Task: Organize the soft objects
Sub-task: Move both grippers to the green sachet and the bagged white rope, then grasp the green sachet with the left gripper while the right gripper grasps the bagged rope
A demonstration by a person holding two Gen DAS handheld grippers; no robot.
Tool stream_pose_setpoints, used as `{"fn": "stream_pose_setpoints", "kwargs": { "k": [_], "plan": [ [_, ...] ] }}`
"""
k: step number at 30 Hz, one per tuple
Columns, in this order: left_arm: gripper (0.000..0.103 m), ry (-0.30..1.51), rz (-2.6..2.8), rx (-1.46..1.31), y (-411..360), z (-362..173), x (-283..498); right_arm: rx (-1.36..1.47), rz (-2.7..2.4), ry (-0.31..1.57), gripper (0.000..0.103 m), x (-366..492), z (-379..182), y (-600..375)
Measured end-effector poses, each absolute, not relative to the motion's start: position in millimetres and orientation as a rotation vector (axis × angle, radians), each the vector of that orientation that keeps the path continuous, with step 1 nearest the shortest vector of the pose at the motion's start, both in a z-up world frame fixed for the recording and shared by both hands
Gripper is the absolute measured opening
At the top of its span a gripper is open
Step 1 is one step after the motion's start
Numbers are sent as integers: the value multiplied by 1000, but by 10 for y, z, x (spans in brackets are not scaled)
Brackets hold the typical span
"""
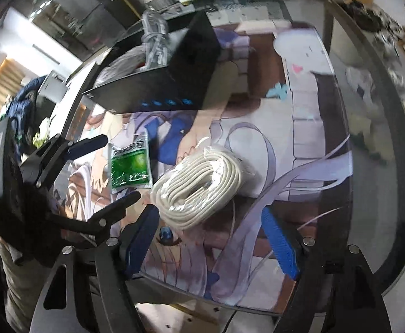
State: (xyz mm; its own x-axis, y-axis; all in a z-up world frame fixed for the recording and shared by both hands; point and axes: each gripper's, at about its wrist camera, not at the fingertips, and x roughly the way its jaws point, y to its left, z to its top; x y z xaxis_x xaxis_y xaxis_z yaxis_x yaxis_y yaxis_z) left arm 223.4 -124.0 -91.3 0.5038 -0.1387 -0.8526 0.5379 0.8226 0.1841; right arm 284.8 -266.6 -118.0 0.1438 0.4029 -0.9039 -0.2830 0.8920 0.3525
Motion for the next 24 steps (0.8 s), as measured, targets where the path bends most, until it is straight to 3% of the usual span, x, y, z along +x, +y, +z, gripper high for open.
{"fn": "stream_pose_setpoints", "kwargs": {
  "k": [24],
  "plan": [
    [82, 1014, -412, 435, -1099, -1062, 2218, -26, 454, 1253, 78, 3125, -1259, -2091]
  ]
}}
